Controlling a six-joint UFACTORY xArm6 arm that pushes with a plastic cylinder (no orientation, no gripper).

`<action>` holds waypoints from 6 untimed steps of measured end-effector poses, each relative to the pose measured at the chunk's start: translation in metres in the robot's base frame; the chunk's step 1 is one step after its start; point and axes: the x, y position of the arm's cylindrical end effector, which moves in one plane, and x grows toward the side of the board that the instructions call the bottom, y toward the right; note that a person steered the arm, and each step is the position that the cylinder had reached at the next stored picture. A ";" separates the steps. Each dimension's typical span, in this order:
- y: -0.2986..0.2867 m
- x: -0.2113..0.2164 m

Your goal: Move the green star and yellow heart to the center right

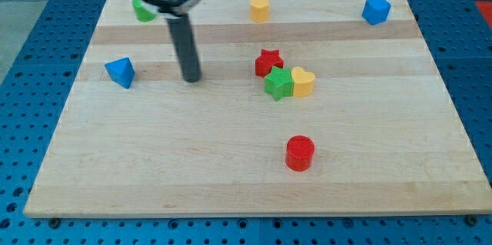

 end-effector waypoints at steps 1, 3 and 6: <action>0.044 0.000; 0.113 0.032; 0.198 0.069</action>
